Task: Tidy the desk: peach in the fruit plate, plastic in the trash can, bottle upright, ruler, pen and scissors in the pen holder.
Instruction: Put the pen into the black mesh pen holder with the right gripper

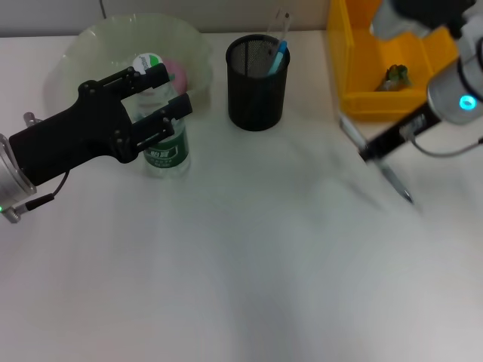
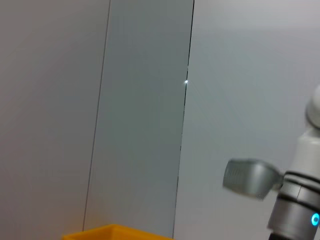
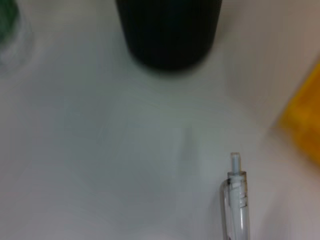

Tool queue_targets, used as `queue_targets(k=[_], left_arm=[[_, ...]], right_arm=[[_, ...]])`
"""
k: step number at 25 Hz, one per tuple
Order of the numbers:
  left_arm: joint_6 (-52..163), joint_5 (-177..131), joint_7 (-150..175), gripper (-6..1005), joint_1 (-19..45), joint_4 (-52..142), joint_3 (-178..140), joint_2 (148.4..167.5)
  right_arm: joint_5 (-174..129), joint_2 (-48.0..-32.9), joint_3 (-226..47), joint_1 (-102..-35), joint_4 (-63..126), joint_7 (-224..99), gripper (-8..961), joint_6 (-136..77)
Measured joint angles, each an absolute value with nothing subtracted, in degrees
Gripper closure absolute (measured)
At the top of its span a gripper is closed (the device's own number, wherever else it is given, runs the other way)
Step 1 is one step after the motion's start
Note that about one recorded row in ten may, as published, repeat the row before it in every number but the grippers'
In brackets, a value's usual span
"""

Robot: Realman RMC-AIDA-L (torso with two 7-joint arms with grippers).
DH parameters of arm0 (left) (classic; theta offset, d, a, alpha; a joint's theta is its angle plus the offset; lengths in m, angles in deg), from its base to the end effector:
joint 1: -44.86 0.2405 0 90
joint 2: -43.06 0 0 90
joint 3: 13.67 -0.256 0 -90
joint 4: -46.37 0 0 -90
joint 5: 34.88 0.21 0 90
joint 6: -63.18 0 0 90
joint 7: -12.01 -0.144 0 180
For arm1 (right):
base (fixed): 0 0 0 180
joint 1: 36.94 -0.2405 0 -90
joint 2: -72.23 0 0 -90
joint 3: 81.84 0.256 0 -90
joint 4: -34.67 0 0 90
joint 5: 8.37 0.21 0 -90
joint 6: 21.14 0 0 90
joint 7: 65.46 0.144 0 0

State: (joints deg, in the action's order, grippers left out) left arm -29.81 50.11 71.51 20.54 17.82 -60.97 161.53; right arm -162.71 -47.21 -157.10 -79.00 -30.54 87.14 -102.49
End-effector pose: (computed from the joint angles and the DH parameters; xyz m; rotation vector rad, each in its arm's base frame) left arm -0.2561 0.3093 0.0083 -2.4325 -0.3601 -1.1420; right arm 0.1845 0.3915 -0.0076 -2.4336 1.0480 -0.4731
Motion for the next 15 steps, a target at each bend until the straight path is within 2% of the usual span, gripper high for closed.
queue_targets(k=[6,11,15], left_arm=[[-29.7,50.1,71.5,412,20.5,17.7,-60.9,161.54],[-29.4,50.1,71.5,412,20.1,17.7,-60.8,161.53],[-29.3,50.1,71.5,413,19.9,17.8,-60.8,161.53]], right_arm=[[-145.8,-47.01,-155.5,-67.6,-45.2,80.4,831,-93.2],[-126.9,-46.98,-152.1,-65.1,-40.0,68.1,831,-83.8],[-115.0,-46.93,-150.6,-67.0,-30.4,57.8,831,-79.2]])
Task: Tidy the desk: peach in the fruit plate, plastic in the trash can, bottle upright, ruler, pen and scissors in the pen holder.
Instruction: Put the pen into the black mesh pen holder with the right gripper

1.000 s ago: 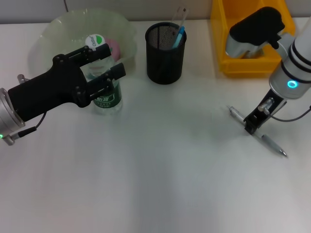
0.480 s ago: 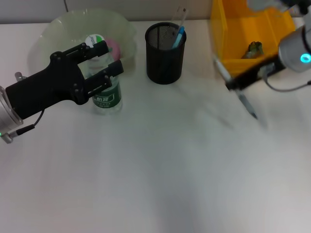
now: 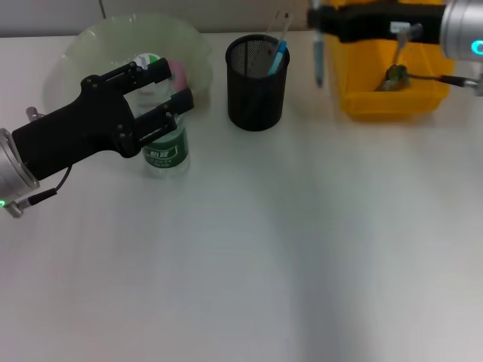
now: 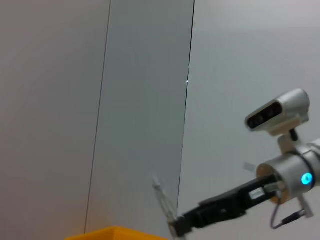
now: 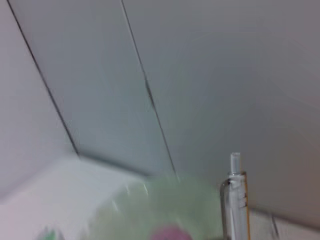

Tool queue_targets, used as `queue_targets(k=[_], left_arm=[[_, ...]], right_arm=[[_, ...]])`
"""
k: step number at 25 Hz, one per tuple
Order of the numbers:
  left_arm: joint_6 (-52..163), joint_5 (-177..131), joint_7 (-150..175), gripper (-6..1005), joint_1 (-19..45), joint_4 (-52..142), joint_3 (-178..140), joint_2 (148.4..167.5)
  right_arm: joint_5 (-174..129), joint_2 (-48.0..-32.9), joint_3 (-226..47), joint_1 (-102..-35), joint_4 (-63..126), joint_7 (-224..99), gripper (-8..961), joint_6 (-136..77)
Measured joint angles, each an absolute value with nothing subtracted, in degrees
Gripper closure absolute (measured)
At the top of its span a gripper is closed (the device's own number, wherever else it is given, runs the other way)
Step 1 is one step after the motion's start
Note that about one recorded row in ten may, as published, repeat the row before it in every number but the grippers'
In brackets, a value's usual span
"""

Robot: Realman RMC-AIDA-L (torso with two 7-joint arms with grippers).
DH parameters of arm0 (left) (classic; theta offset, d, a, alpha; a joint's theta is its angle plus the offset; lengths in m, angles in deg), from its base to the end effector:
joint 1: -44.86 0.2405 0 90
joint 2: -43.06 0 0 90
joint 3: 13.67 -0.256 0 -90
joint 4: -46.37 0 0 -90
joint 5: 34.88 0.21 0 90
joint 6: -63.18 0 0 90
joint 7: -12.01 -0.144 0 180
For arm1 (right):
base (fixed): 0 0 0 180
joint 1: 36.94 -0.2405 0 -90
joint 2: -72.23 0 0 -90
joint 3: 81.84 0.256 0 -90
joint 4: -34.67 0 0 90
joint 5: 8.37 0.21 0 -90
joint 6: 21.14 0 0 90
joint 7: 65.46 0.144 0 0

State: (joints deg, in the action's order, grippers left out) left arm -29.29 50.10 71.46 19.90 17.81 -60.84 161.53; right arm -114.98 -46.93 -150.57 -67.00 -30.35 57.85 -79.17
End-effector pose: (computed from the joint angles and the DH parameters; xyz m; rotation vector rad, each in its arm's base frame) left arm -0.2536 0.3133 0.0084 -2.4310 -0.3512 -1.1380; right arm 0.1647 0.4079 0.0237 -2.3912 0.8700 0.6388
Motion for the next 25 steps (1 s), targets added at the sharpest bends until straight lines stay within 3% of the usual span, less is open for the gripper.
queue_targets(k=[4,12,25], left_arm=[[-28.9,50.1,71.4,413,19.6,18.0,-60.8,161.60],[-28.4,50.0,71.4,413,19.2,18.1,-61.0,161.70],[-27.9,50.0,70.6,413,19.0,18.2,-60.9,161.71]], right_arm=[[-96.0,-46.96,-147.6,-73.6,-10.7,36.8,831,-75.7],[-75.1,-47.30,-148.0,-79.8,4.9,10.0,830,-75.4],[-73.3,-47.49,-148.0,-82.1,13.8,-1.1,831,-75.4]])
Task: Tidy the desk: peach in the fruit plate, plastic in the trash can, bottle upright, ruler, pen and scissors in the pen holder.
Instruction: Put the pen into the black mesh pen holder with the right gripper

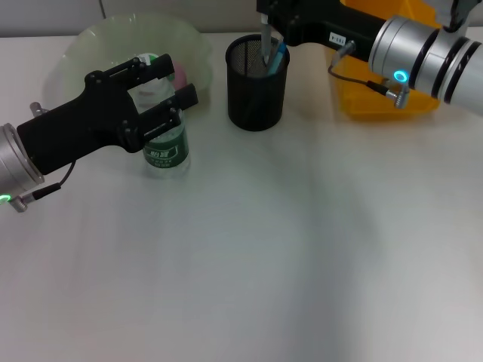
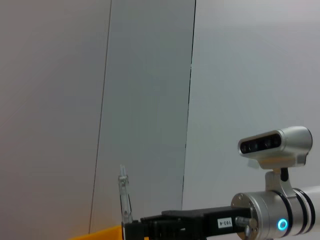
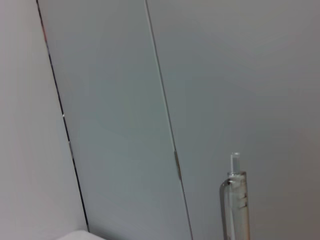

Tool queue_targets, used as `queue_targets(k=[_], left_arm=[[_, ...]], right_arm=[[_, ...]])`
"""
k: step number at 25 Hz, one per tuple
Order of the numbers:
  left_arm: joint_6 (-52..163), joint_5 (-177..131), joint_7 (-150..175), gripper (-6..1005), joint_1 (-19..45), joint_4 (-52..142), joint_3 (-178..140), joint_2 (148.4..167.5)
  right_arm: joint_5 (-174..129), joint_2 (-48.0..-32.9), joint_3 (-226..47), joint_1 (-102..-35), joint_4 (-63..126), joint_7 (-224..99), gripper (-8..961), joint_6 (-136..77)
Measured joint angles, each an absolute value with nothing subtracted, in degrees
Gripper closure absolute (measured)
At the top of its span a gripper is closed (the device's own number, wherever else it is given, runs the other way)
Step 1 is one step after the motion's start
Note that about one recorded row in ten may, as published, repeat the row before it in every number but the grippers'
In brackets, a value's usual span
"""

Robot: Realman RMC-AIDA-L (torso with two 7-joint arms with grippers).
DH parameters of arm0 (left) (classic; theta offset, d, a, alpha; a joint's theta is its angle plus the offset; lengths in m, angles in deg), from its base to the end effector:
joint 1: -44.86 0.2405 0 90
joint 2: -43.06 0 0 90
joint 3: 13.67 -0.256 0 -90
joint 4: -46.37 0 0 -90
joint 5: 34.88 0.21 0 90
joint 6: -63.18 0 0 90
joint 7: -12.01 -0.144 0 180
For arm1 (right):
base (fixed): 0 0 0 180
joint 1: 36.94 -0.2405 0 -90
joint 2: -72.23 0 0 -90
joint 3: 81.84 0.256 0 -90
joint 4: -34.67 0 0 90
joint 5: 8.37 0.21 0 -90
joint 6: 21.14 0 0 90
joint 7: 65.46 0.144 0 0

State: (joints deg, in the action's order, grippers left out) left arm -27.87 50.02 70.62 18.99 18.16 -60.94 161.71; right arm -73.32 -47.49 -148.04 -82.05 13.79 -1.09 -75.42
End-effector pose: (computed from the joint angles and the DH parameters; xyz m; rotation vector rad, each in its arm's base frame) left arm -0.2507 0.3190 0.0057 -2.4268 -0.3378 -1.1208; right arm 0.1737 0.4308 -0.0451 -2.3213 0.5761 0.8892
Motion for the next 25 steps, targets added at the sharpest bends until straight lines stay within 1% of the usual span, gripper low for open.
queue_targets(k=[3,11,25], left_arm=[[-27.8,50.0,70.6,412,18.9,18.2,-61.0,161.71],[-27.8,50.0,70.6,412,18.5,18.9,-61.3,161.71],[-27.8,50.0,70.6,412,18.5,18.9,-61.3,161.70]], right_arm=[[-73.3,-47.59,-148.0,-82.2,14.6,-4.0,831,-75.4],[-73.2,-47.65,-147.5,-84.5,18.3,-11.2,771,-75.4],[-73.1,-47.65,-147.6,-84.5,18.9,-11.6,666,-75.3]])
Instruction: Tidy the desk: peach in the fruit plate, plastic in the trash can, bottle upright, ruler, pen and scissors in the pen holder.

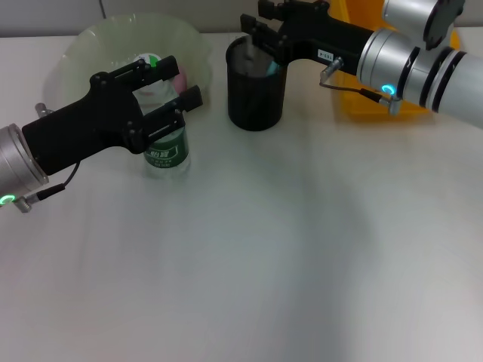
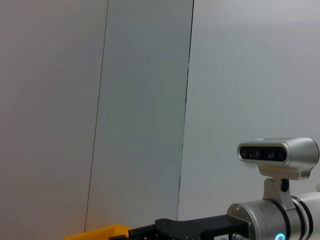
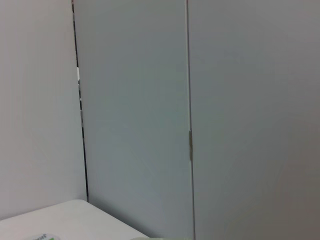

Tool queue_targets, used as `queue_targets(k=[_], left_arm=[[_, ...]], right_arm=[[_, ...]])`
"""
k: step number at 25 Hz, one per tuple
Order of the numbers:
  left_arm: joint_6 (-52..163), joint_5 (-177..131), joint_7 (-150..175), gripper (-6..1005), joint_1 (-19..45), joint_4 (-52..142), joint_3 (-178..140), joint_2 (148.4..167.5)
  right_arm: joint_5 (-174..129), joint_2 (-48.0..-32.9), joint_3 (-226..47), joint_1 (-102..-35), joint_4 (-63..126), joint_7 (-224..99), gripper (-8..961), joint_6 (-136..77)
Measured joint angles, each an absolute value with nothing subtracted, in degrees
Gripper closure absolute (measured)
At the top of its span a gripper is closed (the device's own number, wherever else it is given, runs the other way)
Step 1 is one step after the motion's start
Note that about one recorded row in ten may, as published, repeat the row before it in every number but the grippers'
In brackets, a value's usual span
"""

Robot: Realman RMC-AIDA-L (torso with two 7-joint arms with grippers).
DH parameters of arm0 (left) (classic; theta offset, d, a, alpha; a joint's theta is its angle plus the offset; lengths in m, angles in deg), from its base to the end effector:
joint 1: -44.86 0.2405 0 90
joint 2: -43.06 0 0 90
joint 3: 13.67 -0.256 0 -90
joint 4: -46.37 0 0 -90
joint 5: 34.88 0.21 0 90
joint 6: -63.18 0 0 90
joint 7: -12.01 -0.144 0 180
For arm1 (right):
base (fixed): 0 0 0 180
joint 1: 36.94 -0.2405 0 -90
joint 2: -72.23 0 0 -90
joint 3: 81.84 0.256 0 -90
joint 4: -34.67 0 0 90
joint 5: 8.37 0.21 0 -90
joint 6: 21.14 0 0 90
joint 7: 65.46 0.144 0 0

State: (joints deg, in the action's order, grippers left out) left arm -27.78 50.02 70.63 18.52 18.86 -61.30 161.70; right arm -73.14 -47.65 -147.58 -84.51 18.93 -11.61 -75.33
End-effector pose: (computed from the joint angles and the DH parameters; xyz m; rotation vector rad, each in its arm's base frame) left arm -0.2490 0.3195 0.0028 -2.4370 -0.3439 -1.1256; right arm 0.1748 0.4282 -0.0594 -2.3622 0.4212 0.7909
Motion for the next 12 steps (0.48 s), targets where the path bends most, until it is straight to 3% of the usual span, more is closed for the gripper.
queue_targets(k=[7,12], left_arm=[[-27.9,50.0,70.6,413,18.8,18.9,-61.3,161.70],[-28.7,50.0,70.9,413,18.9,18.9,-61.3,161.71]], right_arm=[[-73.1,-47.65,-147.4,-83.5,18.1,-11.6,604,-76.1],[-72.2,-47.27,-148.2,-77.4,10.7,-2.5,555,-81.0]])
